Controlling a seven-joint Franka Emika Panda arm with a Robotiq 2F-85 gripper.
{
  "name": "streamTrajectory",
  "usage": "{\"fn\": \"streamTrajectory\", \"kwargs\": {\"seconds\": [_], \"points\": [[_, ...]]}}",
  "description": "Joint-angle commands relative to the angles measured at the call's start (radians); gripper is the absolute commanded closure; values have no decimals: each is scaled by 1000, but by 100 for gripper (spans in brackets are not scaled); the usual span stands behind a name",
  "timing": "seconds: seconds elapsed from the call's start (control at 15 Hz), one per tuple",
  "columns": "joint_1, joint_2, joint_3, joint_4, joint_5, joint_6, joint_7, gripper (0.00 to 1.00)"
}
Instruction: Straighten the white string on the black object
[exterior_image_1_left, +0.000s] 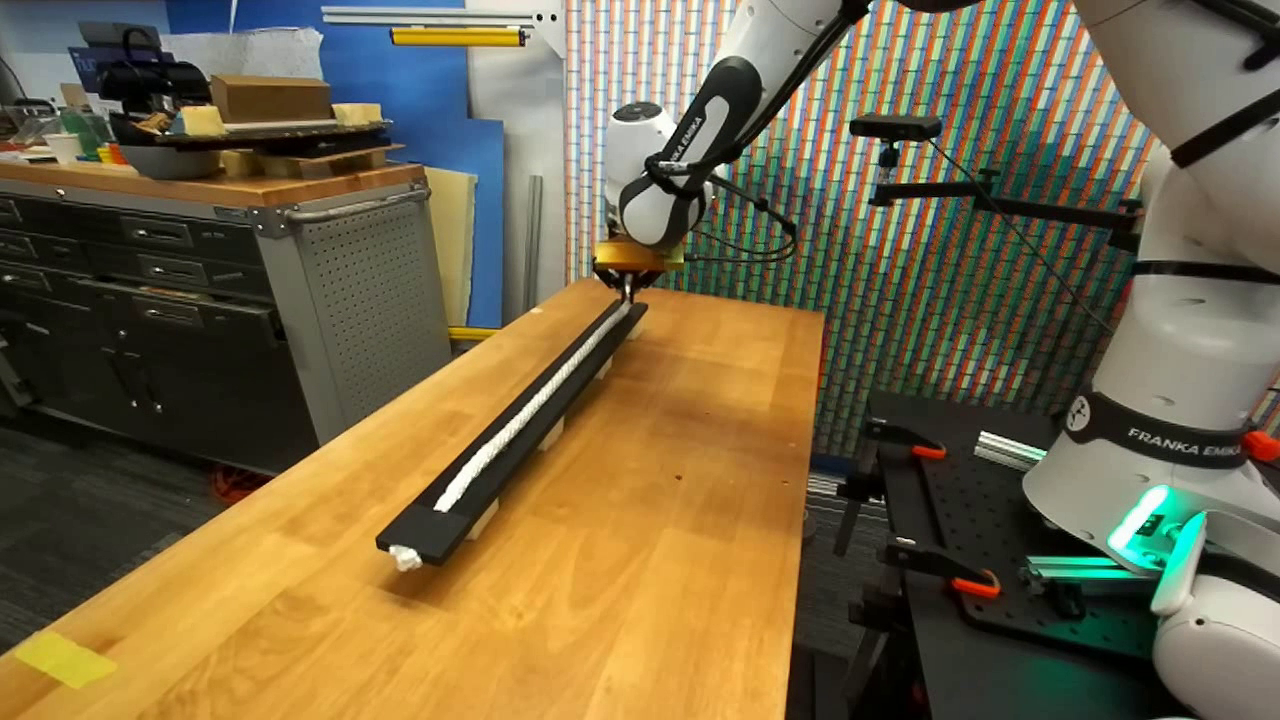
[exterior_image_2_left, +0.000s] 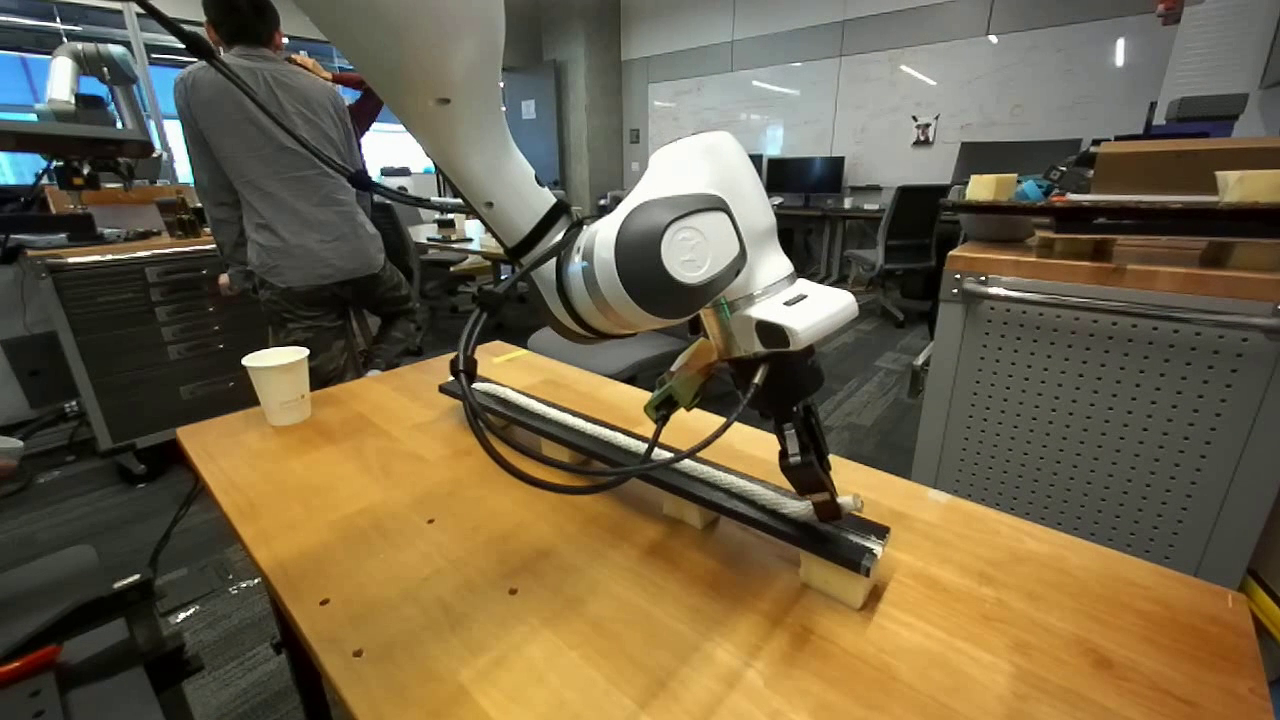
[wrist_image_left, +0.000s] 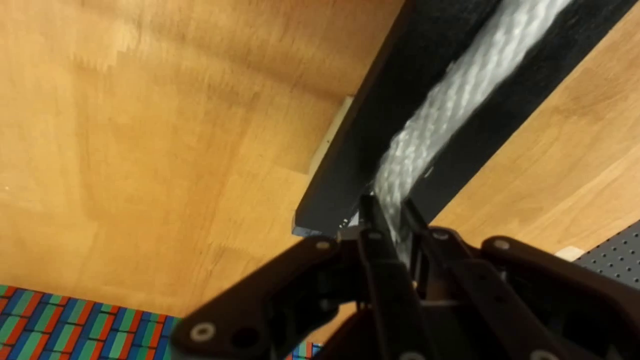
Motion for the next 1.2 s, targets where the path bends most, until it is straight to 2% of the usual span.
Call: {"fn": "streamTrajectory", "kwargs": {"seconds": [0.0, 0.4, 0.47, 0.53, 0.6, 0.67, 1.13], "points": [[-26, 27, 6, 69, 52, -52, 21, 97], [-93, 29, 53, 121, 145, -93, 28, 97], [-100, 32, 57, 129, 155, -96, 29, 90], [-106, 34, 60, 133, 161, -98, 30, 64], [-112, 37, 64, 139, 166, -98, 31, 63], [-118, 39, 67, 142, 169, -98, 32, 56], [-132, 27, 80, 135, 183, -87, 24, 3]]}}
